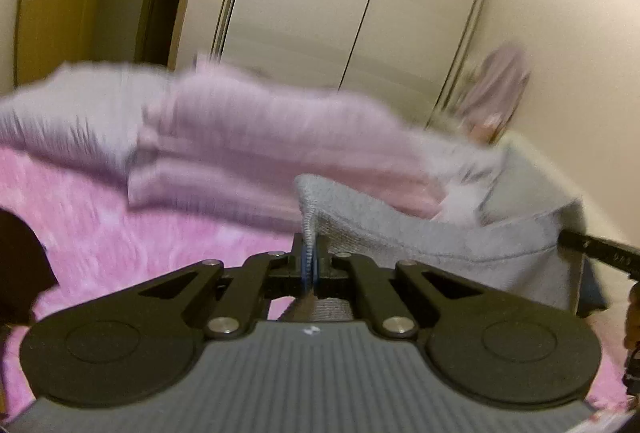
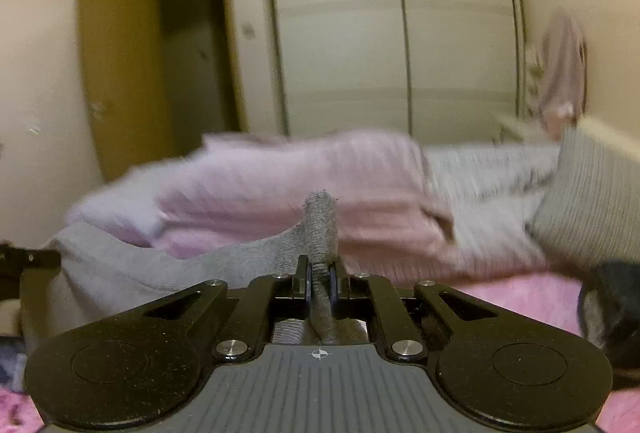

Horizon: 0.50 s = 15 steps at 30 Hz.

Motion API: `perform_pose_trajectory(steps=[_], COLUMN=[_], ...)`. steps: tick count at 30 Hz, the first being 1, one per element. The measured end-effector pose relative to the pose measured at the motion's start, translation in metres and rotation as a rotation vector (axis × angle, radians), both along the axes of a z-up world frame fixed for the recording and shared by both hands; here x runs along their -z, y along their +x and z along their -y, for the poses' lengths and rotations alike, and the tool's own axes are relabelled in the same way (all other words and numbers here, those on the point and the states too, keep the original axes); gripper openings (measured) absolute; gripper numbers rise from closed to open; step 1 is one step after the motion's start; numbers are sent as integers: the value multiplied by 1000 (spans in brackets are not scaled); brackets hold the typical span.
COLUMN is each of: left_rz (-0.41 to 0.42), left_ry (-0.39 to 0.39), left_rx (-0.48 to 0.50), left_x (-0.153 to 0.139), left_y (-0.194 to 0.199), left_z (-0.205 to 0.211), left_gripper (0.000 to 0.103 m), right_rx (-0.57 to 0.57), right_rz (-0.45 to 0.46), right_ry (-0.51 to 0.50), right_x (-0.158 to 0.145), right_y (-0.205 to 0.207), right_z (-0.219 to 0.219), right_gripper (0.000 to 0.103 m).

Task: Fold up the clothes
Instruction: 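Lift the grey garment with both grippers and shake it out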

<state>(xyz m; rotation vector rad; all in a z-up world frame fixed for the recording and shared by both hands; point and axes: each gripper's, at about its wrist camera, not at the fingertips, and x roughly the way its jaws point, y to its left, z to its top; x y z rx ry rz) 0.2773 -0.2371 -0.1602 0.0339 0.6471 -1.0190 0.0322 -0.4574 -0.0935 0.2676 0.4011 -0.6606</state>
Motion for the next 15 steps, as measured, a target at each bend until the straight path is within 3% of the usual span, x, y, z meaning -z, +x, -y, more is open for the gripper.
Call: perform_pose_trajectory(steps=[3,7,15], left_rz=[-4,-25,23], left_ry=[128,195,191], left_rx=[1,2,8], left_x=[68,127,161], left_y=[41,86,148], left_z=[50,96,176], left_gripper=[1,1,1], right_rx=[32,60,94], right_rz=[-69,-74,-103], right_ry=[42,105,77], right_x=[55,107,155], right_y=[42,81,152], right_z=[51,104,194], right_gripper=[4,4,4])
